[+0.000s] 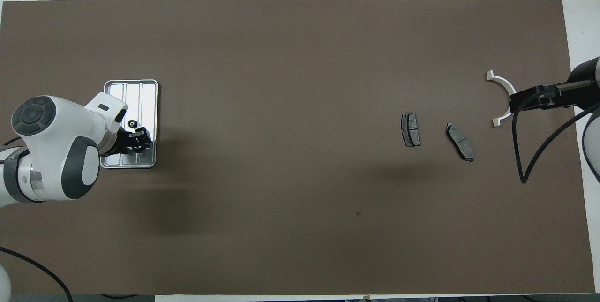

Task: Place bearing gear from tray to pile
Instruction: 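Lift the bearing with the left gripper and carry it to table center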

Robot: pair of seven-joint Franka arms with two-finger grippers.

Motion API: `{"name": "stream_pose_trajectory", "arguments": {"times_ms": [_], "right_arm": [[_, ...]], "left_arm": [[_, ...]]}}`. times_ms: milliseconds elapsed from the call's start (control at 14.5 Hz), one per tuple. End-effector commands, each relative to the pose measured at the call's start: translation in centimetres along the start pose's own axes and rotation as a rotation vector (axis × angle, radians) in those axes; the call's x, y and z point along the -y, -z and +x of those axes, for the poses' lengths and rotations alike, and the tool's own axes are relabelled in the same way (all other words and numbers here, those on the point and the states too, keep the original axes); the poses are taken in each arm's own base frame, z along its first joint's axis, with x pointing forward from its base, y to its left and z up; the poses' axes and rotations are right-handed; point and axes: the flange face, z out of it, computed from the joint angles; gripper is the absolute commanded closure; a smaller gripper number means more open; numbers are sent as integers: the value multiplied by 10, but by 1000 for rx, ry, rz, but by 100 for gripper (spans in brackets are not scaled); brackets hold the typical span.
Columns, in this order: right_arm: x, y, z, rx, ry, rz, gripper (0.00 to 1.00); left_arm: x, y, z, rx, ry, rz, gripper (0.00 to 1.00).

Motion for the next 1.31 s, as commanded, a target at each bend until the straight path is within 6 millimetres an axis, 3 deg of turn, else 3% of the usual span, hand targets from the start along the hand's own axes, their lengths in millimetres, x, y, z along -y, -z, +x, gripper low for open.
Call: {"name": "stream_pose_trajectory", "arguments": {"times_ms": [0, 138, 346, 553, 899, 1037, 1175, 1244], "right_arm": [[-1, 1, -9, -18, 15, 20, 0], [-1, 1, -9, -20, 15, 21, 0], [-1, 0, -9, -18, 15, 21, 0], [-1, 0, -9, -18, 15, 21, 0], [-1, 0, -9, -18, 15, 21, 0], [-1, 0, -9, -18, 15, 21, 0], [-1, 0, -9, -18, 16, 21, 0], [-2, 0, -9, -18, 17, 21, 0]], "left_arm": [[2, -5, -5, 11, -12, 4, 78], [1, -3, -4, 13, -13, 4, 97], [-12, 23, 11, 2, -10, 1, 99], [-76, 71, 15, -22, 54, -9, 98], [-202, 102, -9, -76, 214, -78, 98], [-255, 98, -15, -56, 246, -73, 98], [-317, 68, -20, -41, 304, -59, 98], [-324, 61, -18, -47, 323, -70, 98]]}}
